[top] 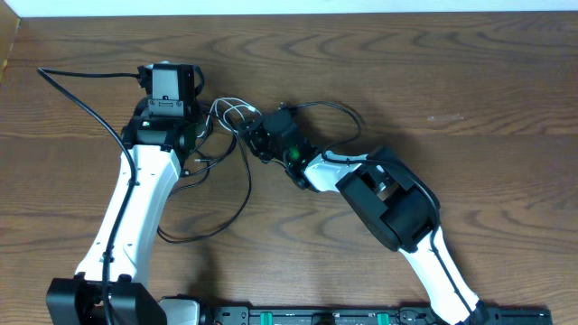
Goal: Untangle cables
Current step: 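Pull the right gripper rightward, drawing the white cable out of the pile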
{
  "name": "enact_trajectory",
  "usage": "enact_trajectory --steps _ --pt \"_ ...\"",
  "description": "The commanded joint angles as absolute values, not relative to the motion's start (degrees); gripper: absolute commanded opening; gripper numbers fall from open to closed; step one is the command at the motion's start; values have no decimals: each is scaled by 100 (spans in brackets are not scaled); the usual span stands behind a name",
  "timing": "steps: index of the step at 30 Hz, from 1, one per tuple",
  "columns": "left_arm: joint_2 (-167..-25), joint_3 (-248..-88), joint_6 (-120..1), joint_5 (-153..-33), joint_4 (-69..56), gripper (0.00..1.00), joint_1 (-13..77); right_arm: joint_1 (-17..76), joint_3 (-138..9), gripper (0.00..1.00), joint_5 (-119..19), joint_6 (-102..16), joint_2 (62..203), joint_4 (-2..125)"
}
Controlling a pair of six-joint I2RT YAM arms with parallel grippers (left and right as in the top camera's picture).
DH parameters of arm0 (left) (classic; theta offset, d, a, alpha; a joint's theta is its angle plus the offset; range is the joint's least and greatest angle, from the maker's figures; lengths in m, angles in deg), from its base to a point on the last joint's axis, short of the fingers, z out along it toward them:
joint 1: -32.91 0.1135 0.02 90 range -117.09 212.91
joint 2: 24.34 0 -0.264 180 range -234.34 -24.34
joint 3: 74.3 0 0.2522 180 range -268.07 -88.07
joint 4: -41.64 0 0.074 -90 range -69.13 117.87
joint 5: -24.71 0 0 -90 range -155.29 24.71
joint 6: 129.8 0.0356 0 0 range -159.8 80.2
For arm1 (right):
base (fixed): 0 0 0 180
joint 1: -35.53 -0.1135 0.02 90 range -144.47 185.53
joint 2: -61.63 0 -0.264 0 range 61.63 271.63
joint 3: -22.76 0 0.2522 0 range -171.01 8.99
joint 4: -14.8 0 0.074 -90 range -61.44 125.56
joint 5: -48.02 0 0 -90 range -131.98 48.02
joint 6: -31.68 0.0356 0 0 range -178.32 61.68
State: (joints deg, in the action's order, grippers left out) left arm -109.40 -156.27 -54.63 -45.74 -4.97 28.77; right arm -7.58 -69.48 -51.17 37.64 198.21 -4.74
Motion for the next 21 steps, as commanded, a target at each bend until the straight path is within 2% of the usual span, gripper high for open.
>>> enact_trajectory --steps 1,2,13,21 --pt "-10997 -15662 -5493 -4582 -536 8 2899 -741 -6863 4 -4853 3670 20004 -428" --pt "-10997 -15662 -5493 -4582 -534 8 2899 -732 -6863 1 -4851 3670 20004 -428" --pt "-10997 -15662 -5493 -4580 -553 8 2899 -304 -6863 1 -5183 2875 20004 -885" --pt "-10997 -15662 -5496 -4587 -556 8 2899 354 -6863 1 -6079 2260 19998 -1954"
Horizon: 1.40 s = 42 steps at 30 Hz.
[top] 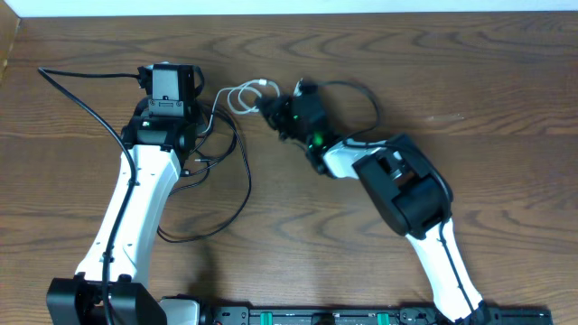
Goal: Untangle cables
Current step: 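Pull the right gripper rightward, drawing the white cable out of the pile, then carry the white cable with the right gripper to the far right edge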
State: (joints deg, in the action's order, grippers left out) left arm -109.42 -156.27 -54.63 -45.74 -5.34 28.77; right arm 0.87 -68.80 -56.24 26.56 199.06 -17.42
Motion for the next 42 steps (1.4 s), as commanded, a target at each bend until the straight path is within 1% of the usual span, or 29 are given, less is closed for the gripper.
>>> enact_trajectory --steps 1,4,9,13,18,21,27,33,39,42 --pt "-10997 -15662 -5493 -4624 -567 8 2899 463 -6863 1 -6188 2263 19998 -2115" --pt "-10997 -15662 -5496 -4834 -588 8 2899 771 -6863 1 -6485 2470 19998 -2655" --pt "-10997 -15662 -5502 -5050 -593 8 2899 1443 -6863 1 -6955 3559 19998 -4141" --pt "-10997 -15662 -5517 -5282 -593 8 2899 1976 -6863 1 -7006 4308 19998 -5330" --pt "-10997 -15662 -5517 -5439 -595 8 2899 2599 -6863 1 -7132 4660 19998 -6115" --pt "-10997 -15662 -5520 -5441 -595 8 2899 2962 -6861 1 -7351 4842 19998 -6174" --pt "-10997 -15662 -5517 -5443 -601 8 2899 3807 -6863 1 -7733 4839 19998 -6163" --pt "-10997 -15662 -5517 -5441 -730 7 2899 4625 -6863 1 -8280 4822 19998 -5776" --pt "-10997 -15662 -5745 -5468 -779 8 2899 5368 -6861 1 -8918 4431 19998 -5140" --pt "-10999 -15662 -5836 -5704 -741 8 2899 5718 -6861 1 -9239 3952 19998 -4670"
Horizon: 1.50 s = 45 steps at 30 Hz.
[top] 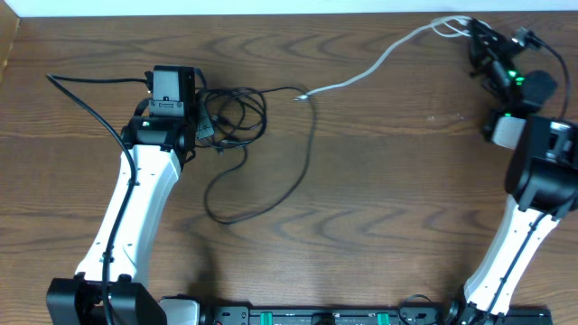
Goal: Untangle cables
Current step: 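Carry the white cable with the right gripper to the far right edge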
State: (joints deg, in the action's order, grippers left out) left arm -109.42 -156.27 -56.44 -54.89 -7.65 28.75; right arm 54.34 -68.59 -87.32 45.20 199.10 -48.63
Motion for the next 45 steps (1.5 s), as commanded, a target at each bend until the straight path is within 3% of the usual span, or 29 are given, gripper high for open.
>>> enact_trajectory --steps 1,16,24,29,34,45 --pt "-10999 -15662 -5841 -5749 -735 8 2899 5810 -6863 1 -9336 3782 19998 -4531" --pt "-11008 -15662 -5928 -5889 -765 8 2897 7106 -6863 1 -10111 2002 19985 -2572" --pt "-11008 -15662 -6333 -6228 -536 8 2892 7259 -6863 2 -10345 -463 19803 -111" --pt "-11008 -15662 -6330 -7074 -66 8 2873 6900 -6863 1 -9681 -1989 19777 1408" --pt "-11008 -15662 -6326 -7129 59 8 2728 6400 -6863 1 -8656 -3014 19775 2468" --pt "-11008 -15662 -6322 -7129 78 8 2543 6140 -6863 1 -5847 -3999 18997 3873"
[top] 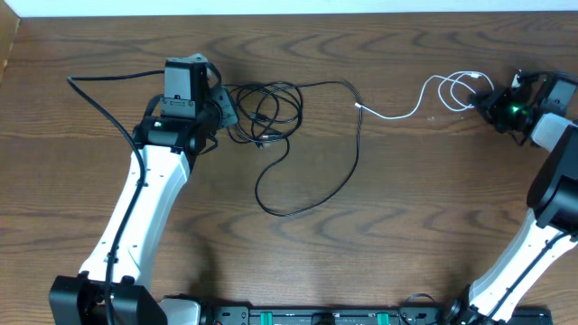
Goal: Untangle cables
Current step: 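Carry the white cable with the right gripper to the far right edge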
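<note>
A black cable has its tangled coil (271, 113) just right of my left gripper (226, 110), and one long loop (357, 149) of it sweeps down and back up across the table's middle. The left gripper looks shut on the coil's left side, though the wrist hides part of its fingers. A thin white cable (397, 115) runs from its plug near the black loop's top to small loops (447, 90) at the right. My right gripper (490, 101) is shut on that looped end. The two cables lie apart except near the white plug.
The left arm's own black lead (95, 104) arcs over the table's left side. The table's far edge (289, 13) runs along the top. A black base rail (316, 316) lies at the front. The right arm (551, 199) stands at the right edge.
My right gripper has come from the far right corner to a spot nearer and lower, and the white cable now lies slack with loops. The left gripper and the black coil have shifted right.
Both grippers were close together at the tangle, white loops mixed with black cable. Then the right gripper held the white loops a little to the right. Later it was at the far right corner, the white cable stretched out of the black one. Now the cables lie separated.
</note>
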{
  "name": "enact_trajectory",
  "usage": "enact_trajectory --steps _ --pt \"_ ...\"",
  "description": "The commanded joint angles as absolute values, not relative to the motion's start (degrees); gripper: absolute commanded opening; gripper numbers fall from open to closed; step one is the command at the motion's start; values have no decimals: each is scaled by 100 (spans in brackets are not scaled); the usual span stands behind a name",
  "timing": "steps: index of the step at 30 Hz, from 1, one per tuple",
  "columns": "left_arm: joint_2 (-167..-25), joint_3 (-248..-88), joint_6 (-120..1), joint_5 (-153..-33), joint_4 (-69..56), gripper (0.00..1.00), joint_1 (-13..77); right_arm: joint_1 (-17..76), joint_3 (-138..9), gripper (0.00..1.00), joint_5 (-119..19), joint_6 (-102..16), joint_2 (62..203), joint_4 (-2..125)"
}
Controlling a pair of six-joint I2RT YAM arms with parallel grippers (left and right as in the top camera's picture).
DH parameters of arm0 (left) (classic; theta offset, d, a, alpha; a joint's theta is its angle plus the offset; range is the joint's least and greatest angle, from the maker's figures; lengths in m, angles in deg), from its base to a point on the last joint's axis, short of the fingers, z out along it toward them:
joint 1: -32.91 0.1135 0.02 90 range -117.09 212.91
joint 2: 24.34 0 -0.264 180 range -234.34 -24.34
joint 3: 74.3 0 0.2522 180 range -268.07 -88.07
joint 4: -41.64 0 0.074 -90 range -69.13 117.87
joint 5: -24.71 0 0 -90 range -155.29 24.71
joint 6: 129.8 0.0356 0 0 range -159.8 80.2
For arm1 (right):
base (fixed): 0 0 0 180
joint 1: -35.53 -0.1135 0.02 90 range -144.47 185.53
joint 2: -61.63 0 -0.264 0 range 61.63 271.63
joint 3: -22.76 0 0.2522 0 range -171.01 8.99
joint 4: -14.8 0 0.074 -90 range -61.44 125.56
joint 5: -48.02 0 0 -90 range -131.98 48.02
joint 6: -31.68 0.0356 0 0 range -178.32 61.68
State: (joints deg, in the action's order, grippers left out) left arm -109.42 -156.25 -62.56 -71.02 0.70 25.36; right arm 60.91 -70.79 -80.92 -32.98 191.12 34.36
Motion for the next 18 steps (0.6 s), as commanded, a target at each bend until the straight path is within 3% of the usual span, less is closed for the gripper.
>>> enact_trajectory --steps 1,11,18 --pt "-11008 -15662 -6322 -7129 89 8 2543 6142 -6863 1 -5495 -4111 18787 4007" --pt "-11010 -15662 -6326 -7131 225 8 2543 6135 -6863 1 -1801 -5143 16544 4868" --pt "-11010 -15662 -6326 -7131 279 8 2543 6129 -6863 1 -696 -5331 15421 5373"
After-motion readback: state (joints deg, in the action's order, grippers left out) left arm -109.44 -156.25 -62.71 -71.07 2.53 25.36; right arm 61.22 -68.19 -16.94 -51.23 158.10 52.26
